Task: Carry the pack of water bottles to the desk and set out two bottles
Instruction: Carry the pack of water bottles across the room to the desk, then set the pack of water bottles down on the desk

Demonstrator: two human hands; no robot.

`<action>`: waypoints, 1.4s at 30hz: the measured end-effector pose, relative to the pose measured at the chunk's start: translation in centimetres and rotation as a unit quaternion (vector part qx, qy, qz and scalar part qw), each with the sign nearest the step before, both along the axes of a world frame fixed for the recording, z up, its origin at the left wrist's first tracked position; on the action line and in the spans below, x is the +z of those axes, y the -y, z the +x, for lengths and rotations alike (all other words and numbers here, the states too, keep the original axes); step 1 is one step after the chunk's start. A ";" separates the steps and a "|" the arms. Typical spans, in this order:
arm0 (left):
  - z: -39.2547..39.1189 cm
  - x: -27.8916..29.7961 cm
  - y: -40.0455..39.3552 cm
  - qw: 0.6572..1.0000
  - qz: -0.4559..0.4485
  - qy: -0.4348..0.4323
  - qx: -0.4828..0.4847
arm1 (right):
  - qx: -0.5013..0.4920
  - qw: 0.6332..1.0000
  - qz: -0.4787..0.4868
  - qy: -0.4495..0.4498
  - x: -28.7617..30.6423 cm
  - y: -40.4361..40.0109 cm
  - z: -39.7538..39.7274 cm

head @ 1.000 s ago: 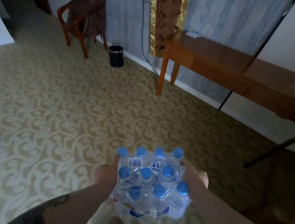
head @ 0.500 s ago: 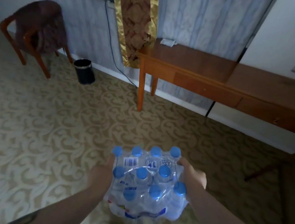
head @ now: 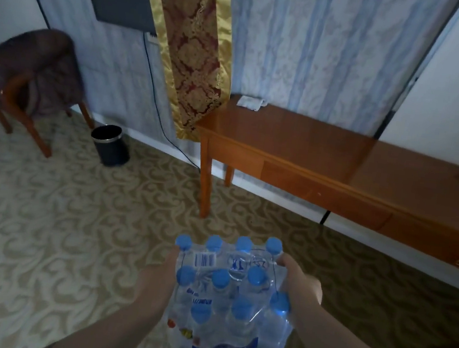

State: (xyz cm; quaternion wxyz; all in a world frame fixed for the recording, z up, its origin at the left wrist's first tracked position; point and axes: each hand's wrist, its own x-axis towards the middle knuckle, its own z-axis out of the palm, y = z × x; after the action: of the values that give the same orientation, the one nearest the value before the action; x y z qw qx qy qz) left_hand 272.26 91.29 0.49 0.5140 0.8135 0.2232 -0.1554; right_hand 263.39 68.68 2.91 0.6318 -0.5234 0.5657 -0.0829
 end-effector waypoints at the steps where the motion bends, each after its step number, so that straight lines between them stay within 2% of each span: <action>1: 1.5 0.6 0.9 1.000 -0.012 0.001 -0.002 | 0.008 1.000 -0.006 0.008 0.4 0.9 1.5; 5: 8.5 2.4 5.3 0.998 -0.053 -0.003 0.016 | 0.042 0.999 -0.029 0.017 2.1 5.6 9.0; 9: 16.4 3.7 8.9 0.997 -0.078 0.006 0.028 | 0.011 0.999 -0.020 0.025 4.1 9.0 17.0; 14: 26.7 4.8 12.6 0.993 -0.116 0.023 -0.021 | -0.028 0.998 -0.006 0.048 5.6 11.6 26.3; 18: 35.0 6.3 15.6 0.992 -0.103 0.050 -0.051 | -0.051 0.997 0.000 0.061 6.5 13.7 33.0; 21: 41.0 8.7 17.9 0.984 -0.085 0.094 -0.121 | -0.073 0.995 0.019 0.068 7.9 15.8 37.5; 24: 45.8 10.5 20.2 0.981 -0.115 0.107 -0.115 | -0.085 0.992 0.023 0.087 9.4 18.0 41.1; 28: 51.4 12.4 24.4 0.982 -0.138 0.094 -0.086 | -0.077 0.988 0.014 0.131 10.8 22.0 46.8; 34: 58.0 14.4 31.1 0.978 -0.150 0.135 -0.058 | -0.075 0.985 0.009 0.157 11.8 28.8 53.7; 42: 65.2 12.3 38.5 0.983 -0.157 0.081 -0.044 | -0.103 0.986 -0.002 0.135 10.1 35.7 60.8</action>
State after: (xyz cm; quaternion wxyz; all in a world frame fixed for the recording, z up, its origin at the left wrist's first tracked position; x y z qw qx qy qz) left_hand 337.51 52.74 12.83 0.6443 0.7417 0.1173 -0.1449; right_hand 324.21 33.03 13.01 0.6893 -0.4481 0.5258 -0.2183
